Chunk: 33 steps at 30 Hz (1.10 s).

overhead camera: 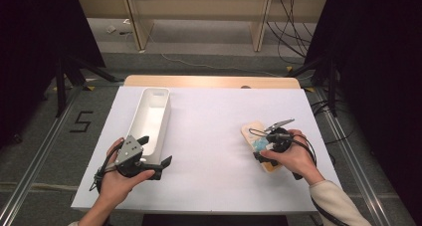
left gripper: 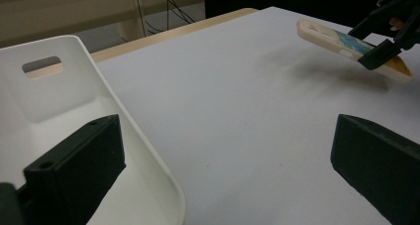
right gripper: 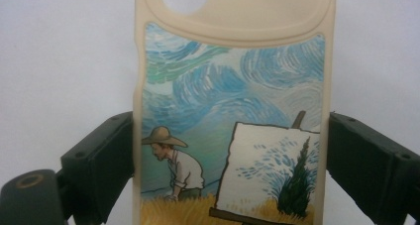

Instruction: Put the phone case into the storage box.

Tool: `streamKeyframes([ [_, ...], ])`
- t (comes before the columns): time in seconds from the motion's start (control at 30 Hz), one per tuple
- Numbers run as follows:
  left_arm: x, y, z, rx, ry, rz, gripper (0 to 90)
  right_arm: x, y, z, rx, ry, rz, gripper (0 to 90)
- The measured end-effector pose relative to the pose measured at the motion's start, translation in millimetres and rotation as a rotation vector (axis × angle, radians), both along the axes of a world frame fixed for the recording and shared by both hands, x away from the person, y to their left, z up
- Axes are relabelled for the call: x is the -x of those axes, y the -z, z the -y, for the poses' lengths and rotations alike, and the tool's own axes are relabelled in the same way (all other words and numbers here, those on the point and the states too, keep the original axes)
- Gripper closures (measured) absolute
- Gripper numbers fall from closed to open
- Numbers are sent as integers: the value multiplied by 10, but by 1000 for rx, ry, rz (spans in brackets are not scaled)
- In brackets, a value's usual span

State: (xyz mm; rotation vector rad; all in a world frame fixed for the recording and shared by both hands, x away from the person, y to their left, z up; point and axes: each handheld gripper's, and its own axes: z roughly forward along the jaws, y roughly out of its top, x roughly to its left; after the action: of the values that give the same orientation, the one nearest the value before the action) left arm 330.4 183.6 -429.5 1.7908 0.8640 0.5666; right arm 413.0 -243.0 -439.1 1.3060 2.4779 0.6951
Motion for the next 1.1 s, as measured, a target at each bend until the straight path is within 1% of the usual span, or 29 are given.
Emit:
streamKeyframes([
  [0.2, 0, 0, -2, 0, 0, 0, 0, 13, -10, -38, -24, -25, 54, 111],
  [0.23, 0, -1, -1, 0, 0, 0, 0, 18, -13, -47, -28, -25, 57, 111],
  [0.3, 0, -1, 0, 0, 0, 0, 0, 18, -7, -54, -31, -40, 76, 111],
  [0.53, -8, -10, 1, 0, -1, 3, 0, 43, -13, -97, -54, -61, 110, 111],
  [0.7, -20, -42, 7, 3, -13, 13, 0, 67, -23, -156, -77, -84, 156, 111],
  [0.97, -49, -86, 44, 2, -15, 19, 0, 118, -37, -261, -114, -155, 216, 111],
  [1.1, -72, -108, 63, 5, -15, 15, 2, 145, -42, -303, -138, -184, 235, 111],
])
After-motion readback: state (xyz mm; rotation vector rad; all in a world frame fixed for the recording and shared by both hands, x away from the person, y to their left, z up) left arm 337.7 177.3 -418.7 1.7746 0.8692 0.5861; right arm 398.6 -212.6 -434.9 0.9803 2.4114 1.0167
